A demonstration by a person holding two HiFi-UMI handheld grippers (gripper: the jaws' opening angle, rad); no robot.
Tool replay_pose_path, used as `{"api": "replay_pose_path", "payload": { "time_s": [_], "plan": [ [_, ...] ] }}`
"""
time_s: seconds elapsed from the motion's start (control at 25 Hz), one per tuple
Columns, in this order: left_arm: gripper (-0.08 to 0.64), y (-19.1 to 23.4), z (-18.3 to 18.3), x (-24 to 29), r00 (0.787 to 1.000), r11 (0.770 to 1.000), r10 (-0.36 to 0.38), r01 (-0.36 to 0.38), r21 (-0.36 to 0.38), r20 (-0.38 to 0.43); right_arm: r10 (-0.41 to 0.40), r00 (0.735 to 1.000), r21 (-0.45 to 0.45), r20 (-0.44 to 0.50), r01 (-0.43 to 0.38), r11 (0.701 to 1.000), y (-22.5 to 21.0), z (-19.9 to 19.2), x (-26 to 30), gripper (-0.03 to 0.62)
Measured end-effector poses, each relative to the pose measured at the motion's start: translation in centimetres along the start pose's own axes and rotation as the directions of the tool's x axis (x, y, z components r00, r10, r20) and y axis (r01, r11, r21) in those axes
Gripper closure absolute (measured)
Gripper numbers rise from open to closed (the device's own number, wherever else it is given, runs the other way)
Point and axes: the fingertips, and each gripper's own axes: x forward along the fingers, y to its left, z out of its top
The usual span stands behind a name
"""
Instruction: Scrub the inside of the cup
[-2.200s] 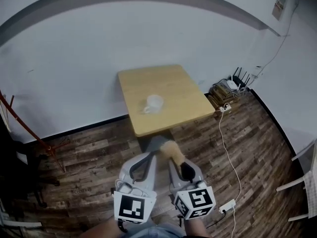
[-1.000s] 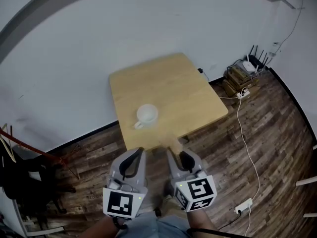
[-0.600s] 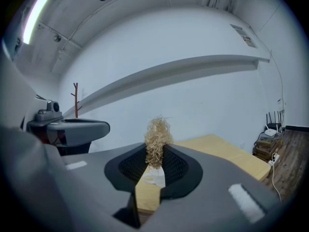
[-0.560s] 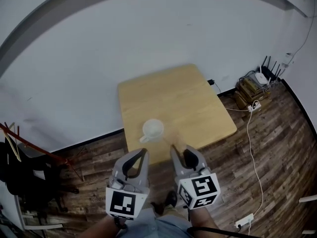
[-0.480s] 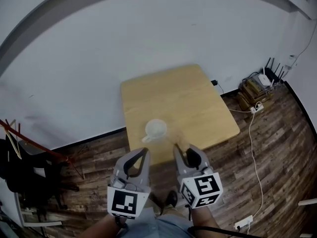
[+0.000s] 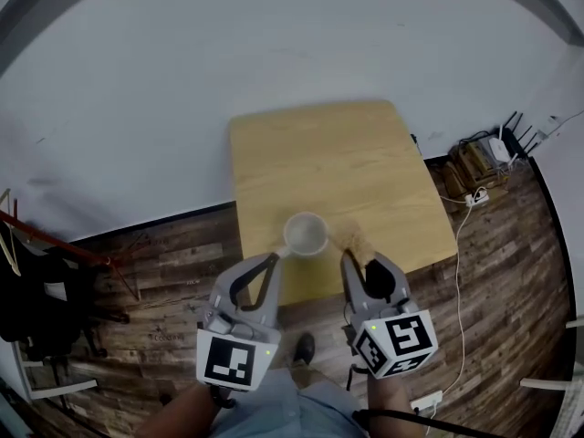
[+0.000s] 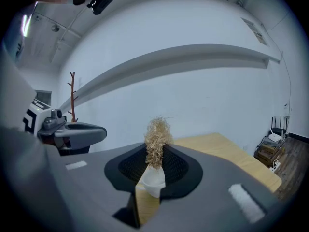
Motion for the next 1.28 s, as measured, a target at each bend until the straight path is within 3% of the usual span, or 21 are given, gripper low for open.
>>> {"api": "replay_pose_path", "payload": {
  "time_s": [0.2,0.56,0.76,0.88,1.08,1.28],
  "plan": [
    [0.538,1.9,-3.7,2.4,0.999,0.998,-0.046,0.044,-0.055,-0.029,0.029,0.998,-0.024,-0.054,-0.030,0.999,0.6,-1.0,2.4,0.515],
    [0.531,2.0,-11.0,4.4,0.984,0.984,-0.179,0.179,-0.021,-0.014,0.052,0.993,-0.020,-0.110,-0.054,0.998,0.6,-3.4,4.3,0.515],
    [0.408,1.5,-16.1,5.0,0.968,0.967,-0.250,0.249,-0.060,-0.001,0.060,0.986,-0.025,-0.154,-0.064,0.998,1.0,-5.8,5.0,0.515],
    [0.393,1.8,-18.7,6.6,0.957,0.955,-0.289,0.290,-0.062,0.017,0.072,0.982,-0.014,-0.175,-0.076,0.997,1.2,-7.4,5.5,0.515],
    [0.391,0.8,-18.2,8.3,0.936,0.933,-0.352,0.353,-0.067,0.024,0.066,0.982,-0.008,-0.180,-0.068,0.998,0.9,-7.7,5.5,0.515],
    [0.391,-0.6,-18.4,8.9,0.910,0.911,-0.413,0.411,-0.048,-0.044,0.054,0.982,-0.005,-0.179,-0.056,0.998,0.6,-7.7,5.4,0.515]
  ]
}}
